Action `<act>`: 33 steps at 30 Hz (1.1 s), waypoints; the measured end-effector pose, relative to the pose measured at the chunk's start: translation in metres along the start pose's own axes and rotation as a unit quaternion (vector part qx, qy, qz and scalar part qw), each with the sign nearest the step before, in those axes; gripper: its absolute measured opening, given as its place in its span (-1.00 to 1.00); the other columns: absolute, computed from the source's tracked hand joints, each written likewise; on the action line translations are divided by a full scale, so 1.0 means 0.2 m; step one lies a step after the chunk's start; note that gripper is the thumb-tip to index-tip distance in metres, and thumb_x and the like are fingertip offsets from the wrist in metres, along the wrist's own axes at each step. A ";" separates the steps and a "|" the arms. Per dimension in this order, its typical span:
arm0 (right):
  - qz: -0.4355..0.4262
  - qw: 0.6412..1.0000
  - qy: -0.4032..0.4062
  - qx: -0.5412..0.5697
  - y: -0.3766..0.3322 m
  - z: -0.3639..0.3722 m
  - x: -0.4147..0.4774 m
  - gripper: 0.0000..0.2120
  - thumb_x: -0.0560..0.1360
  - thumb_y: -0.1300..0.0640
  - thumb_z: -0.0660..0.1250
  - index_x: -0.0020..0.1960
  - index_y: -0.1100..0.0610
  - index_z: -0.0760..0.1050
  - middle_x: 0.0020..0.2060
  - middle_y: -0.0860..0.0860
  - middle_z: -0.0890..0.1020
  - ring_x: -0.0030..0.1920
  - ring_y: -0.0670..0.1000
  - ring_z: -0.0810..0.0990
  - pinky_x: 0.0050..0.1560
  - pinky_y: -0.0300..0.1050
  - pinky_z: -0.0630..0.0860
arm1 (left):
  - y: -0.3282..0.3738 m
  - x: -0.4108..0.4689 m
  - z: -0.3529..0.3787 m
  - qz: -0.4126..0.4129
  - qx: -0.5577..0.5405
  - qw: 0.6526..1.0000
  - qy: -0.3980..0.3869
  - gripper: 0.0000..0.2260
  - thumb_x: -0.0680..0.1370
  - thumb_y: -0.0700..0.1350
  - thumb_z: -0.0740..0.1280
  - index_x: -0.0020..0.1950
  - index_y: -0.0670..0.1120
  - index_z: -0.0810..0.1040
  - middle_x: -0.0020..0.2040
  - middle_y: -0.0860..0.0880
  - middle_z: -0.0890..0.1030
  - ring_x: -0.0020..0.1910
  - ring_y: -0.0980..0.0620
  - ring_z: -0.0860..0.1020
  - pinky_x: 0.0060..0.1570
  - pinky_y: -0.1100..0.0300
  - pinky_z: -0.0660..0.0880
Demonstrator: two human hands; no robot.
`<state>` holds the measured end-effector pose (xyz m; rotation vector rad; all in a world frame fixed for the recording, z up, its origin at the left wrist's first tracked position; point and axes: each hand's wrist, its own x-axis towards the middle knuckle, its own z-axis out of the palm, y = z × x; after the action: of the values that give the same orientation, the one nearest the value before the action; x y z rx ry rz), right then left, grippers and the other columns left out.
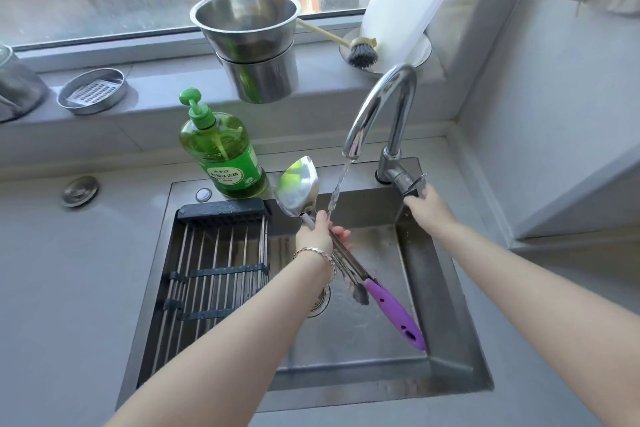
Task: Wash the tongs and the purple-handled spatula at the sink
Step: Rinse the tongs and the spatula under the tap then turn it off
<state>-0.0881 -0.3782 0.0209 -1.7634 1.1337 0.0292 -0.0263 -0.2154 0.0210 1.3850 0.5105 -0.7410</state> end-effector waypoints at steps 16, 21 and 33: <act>-0.014 0.965 -0.180 -0.190 -0.24 0.22 -0.23 -0.82 0.50 0.16 0.17 -0.02 0.23 0.47 -0.27 0.07 0.49 -0.29 0.04 0.44 -0.30 -0.18 0.31 | 0.18 0.01 -0.23 -0.060 0.015 0.998 0.029 -0.83 0.61 -0.29 0.14 -0.18 -0.26 0.37 -0.21 -0.19 0.52 -0.62 0.00 0.54 -0.49 0.06 0.57; -0.109 0.942 -0.267 -0.170 -0.18 0.49 -0.49 -0.74 0.57 0.05 0.13 0.16 0.14 0.45 -0.05 0.07 0.57 -0.06 0.07 0.54 -0.11 -0.13 0.41 | 0.19 -0.05 -0.25 -0.041 0.022 0.998 0.046 -0.91 0.60 -0.28 0.14 0.06 -0.30 0.36 -0.28 -0.21 0.51 -0.66 -0.04 0.54 -0.54 0.10 0.54; -0.006 0.983 -0.138 -0.120 -0.01 0.75 -0.50 -0.71 0.54 0.16 0.06 -0.36 0.13 0.27 -0.43 0.07 0.40 -0.47 0.07 0.40 -0.42 -0.21 0.34 | 0.18 -0.06 -0.67 -0.028 0.182 0.979 0.082 -0.80 0.61 -0.07 0.18 -0.01 -0.22 0.41 -0.40 -0.11 0.46 -0.73 0.08 0.44 -0.45 0.18 0.46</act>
<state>-0.0740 -0.1999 -0.0048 -1.9073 0.9475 0.4072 0.0045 -0.0813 0.0353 1.7902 0.5641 -0.7963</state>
